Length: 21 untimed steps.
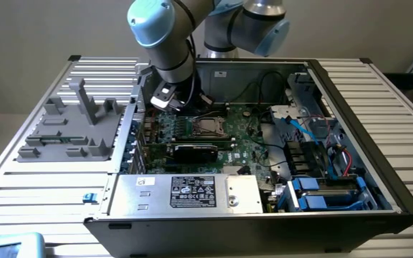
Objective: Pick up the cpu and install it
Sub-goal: 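Install the first cpu locking lever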
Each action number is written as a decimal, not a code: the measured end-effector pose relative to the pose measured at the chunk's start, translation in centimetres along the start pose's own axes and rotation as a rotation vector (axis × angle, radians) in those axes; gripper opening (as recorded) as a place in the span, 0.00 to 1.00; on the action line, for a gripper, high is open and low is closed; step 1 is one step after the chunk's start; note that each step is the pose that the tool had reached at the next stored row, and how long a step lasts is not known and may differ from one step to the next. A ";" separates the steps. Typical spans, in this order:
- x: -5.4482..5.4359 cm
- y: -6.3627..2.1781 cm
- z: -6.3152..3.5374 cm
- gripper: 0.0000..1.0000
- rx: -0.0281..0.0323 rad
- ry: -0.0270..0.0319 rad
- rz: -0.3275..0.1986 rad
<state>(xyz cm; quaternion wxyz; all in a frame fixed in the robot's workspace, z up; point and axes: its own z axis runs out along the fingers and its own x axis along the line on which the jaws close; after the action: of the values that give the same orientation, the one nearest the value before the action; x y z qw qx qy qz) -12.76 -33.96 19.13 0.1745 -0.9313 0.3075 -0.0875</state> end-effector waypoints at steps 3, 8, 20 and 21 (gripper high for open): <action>0.1 -0.07 0.04 0.11 -0.0004 0.0014 0.002; 0.1 -0.11 -0.01 0.11 -0.0095 -0.0064 0.010; 0.3 -0.30 -0.24 0.11 -0.0250 -0.0201 0.018; 0.3 -0.34 -0.33 0.11 -0.0256 -0.0209 0.019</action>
<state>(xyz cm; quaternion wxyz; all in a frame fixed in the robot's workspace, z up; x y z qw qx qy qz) -12.41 -33.99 19.58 0.1666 -0.9314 0.3154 -0.0722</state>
